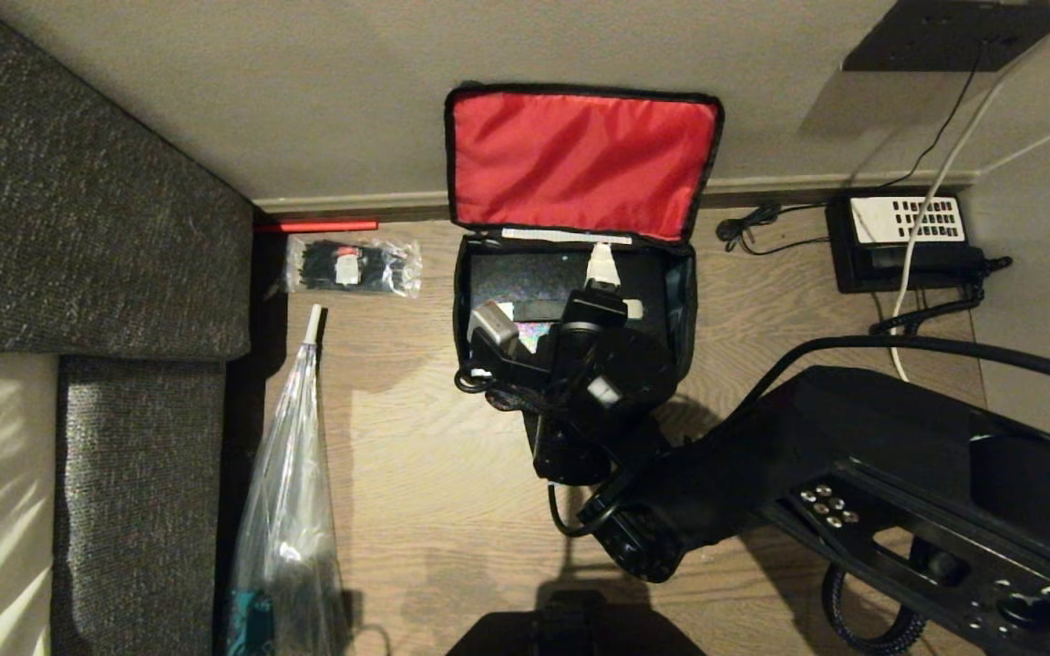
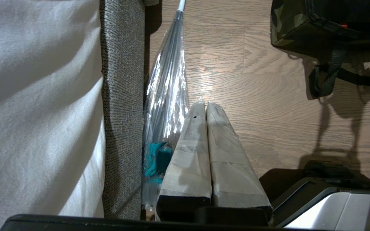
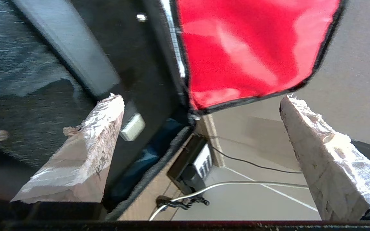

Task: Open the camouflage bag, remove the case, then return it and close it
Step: Grip the handle

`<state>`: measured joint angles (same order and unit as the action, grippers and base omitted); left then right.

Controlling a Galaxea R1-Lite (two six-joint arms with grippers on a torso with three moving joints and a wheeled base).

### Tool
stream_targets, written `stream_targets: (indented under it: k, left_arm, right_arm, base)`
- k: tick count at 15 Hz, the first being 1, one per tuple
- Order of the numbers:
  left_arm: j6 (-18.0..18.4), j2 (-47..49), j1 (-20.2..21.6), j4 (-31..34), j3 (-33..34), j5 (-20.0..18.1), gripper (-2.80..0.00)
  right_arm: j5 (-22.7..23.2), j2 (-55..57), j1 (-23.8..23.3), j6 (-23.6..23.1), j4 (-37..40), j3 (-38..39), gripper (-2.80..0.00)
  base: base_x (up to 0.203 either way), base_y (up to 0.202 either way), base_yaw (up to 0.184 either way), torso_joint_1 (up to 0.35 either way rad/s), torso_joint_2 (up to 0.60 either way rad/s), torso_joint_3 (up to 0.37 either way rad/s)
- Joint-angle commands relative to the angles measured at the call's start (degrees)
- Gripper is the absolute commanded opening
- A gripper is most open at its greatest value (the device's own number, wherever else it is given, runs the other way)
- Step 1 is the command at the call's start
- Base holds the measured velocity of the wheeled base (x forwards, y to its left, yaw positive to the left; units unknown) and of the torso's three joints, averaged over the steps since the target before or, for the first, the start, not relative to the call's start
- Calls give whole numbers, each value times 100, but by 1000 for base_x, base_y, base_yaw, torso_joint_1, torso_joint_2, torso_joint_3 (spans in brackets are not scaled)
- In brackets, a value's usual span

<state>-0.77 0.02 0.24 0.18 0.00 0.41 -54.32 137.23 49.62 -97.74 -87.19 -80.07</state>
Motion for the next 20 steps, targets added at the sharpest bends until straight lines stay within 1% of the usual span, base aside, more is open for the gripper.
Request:
stream_targets:
  k: [1, 9, 12, 16, 19, 20]
  left_arm:
    - [4, -2, 2, -1, 18, 2, -280]
    - [-2, -6, 2, -1, 18, 2, -280]
    - [-2, -4, 2, -1, 18, 2, -280]
    - [-2, -9, 2, -1, 18, 2, -280]
    - [-2, -11, 2, -1, 18, 2, -280]
    - [-2, -11, 2, -1, 18, 2, -280]
  right_arm:
    - [-35, 132, 4, 41, -48, 45, 0]
    - [0, 473, -31, 80, -48, -114, 0]
    - [27, 638, -116, 57, -48, -349, 0]
    - [359, 827, -307, -43, -48, -674, 0]
    - [478, 885, -366, -61, -48, -686, 0]
    - [582, 949, -411, -70, -48, -819, 0]
  base:
    - [0, 0, 0, 0, 0, 0]
    - [0, 0, 0, 0, 0, 0]
    - [0, 0, 0, 0, 0, 0]
    - [0, 0, 0, 0, 0, 0]
    - [0, 0, 0, 0, 0, 0]
    - [0, 0, 0, 0, 0, 0]
